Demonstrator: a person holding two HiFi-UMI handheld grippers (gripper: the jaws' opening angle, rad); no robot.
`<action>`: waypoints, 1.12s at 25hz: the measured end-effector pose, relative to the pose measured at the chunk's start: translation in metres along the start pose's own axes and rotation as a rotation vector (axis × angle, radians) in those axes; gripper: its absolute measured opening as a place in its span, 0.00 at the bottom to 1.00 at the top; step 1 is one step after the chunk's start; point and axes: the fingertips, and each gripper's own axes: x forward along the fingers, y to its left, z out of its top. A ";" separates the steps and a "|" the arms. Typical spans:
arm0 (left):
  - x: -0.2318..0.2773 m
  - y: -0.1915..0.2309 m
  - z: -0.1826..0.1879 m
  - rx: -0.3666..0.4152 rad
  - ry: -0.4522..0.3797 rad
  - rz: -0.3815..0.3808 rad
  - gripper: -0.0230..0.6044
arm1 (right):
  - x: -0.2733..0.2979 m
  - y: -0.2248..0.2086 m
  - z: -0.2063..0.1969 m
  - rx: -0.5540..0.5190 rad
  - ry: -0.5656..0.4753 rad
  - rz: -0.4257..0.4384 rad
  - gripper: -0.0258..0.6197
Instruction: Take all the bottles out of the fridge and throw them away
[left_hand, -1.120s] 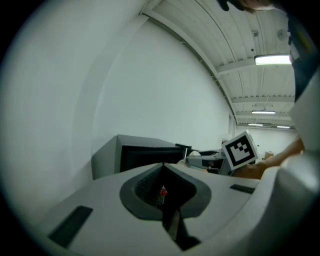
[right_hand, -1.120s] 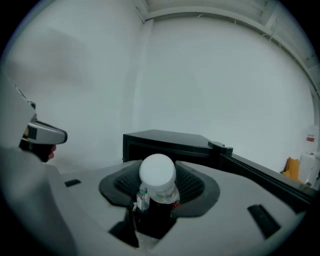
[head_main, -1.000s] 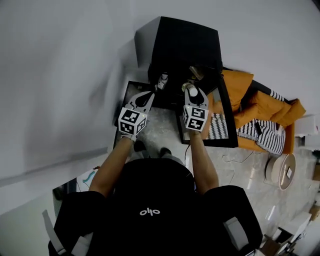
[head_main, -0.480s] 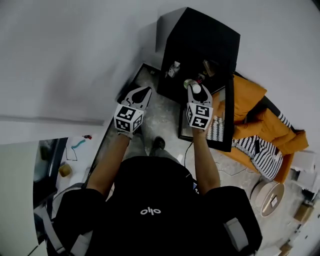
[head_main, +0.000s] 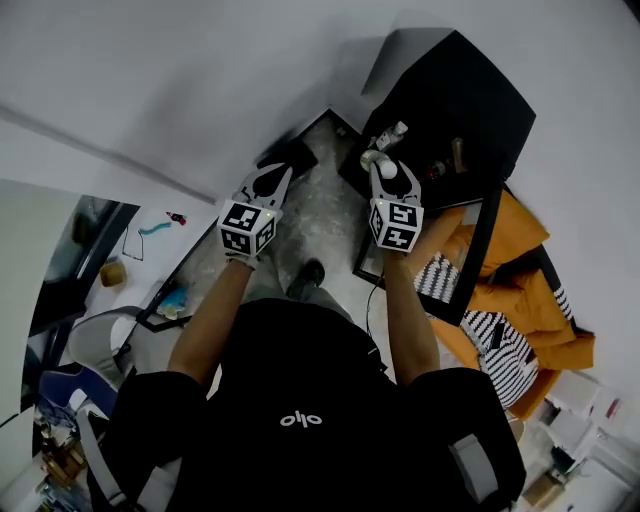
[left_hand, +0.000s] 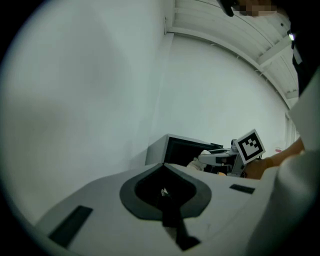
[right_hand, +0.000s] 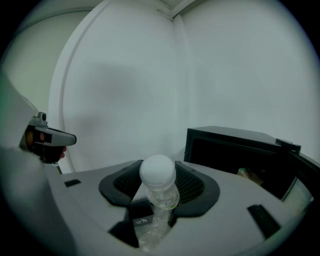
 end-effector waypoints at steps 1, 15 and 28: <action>-0.003 0.007 0.000 -0.002 -0.003 0.011 0.04 | 0.006 0.008 0.002 0.000 -0.001 0.017 0.36; 0.001 0.099 -0.006 -0.028 0.037 0.007 0.04 | 0.087 0.083 0.017 0.017 0.033 0.096 0.36; 0.048 0.184 -0.142 -0.122 0.146 -0.039 0.04 | 0.207 0.159 -0.113 0.078 0.137 0.140 0.36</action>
